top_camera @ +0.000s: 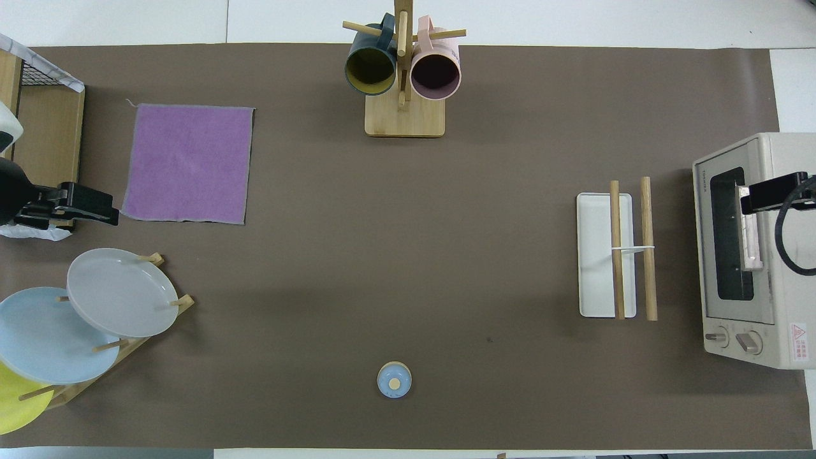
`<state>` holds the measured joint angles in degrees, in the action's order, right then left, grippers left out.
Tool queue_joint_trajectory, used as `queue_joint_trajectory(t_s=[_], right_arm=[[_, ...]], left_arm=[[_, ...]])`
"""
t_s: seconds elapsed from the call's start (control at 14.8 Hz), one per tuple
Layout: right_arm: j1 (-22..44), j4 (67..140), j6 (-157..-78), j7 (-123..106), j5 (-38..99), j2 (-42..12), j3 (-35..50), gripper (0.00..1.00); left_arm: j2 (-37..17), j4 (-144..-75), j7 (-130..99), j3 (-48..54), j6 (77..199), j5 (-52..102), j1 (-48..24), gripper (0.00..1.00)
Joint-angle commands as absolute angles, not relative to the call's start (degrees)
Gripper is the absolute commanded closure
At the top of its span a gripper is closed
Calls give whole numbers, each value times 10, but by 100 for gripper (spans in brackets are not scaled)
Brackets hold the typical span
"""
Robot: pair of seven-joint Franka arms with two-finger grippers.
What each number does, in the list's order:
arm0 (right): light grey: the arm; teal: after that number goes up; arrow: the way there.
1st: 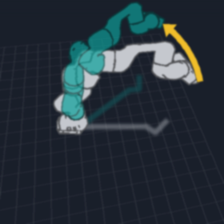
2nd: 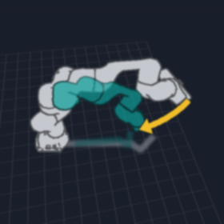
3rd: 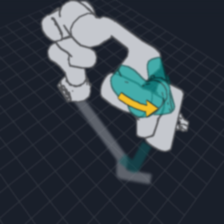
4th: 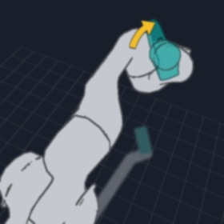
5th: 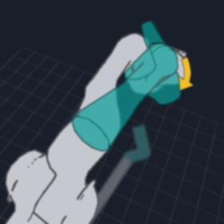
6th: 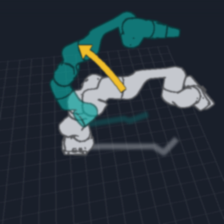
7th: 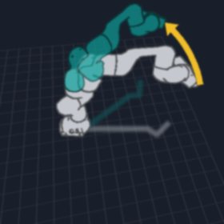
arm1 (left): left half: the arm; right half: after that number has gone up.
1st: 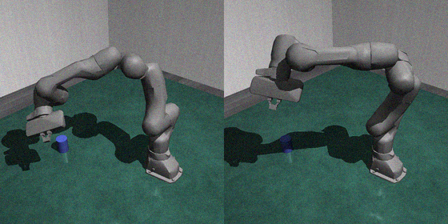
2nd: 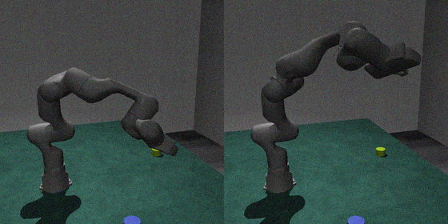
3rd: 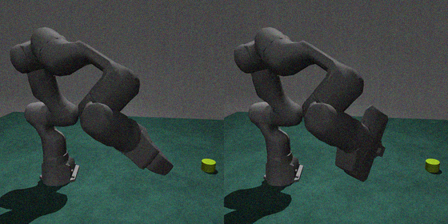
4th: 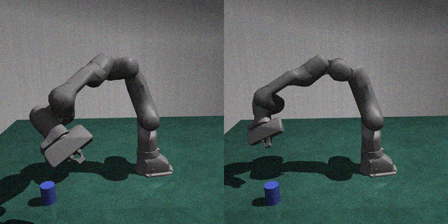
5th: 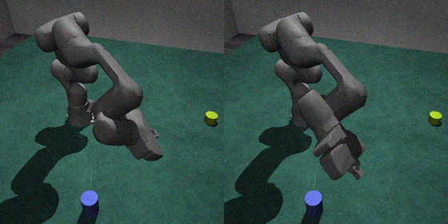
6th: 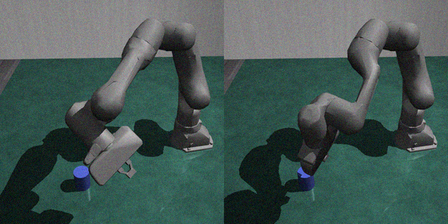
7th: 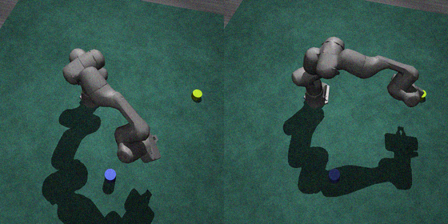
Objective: Fold towel and hang on rack
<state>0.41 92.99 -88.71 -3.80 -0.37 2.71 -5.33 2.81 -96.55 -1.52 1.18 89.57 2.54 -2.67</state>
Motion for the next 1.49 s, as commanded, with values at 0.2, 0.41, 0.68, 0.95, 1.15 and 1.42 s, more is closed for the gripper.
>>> queue_joint_trajectory(t_s=[0.2,0.41,0.68,0.95,1.15,1.42], right_arm=[[3,940,-888,-44,-1,37,-53,0],[1,940,-888,-44,0,37,-53,0],[1,940,-888,-44,0,37,-53,0],[1,940,-888,-44,0,37,-52,0],[1,940,-888,-44,0,37,-52,0],[1,940,-888,-44,0,37,-53,0]], left_arm=[[25,-961,-21,11,893,31,-26,0],[24,-962,-21,10,898,33,-22,0],[24,-972,-21,10,905,32,-13,0],[25,-1005,-21,10,937,32,-5,0],[25,-1048,-20,9,995,31,-3,0],[-23,-1054,-19,9,1045,29,11,0]])
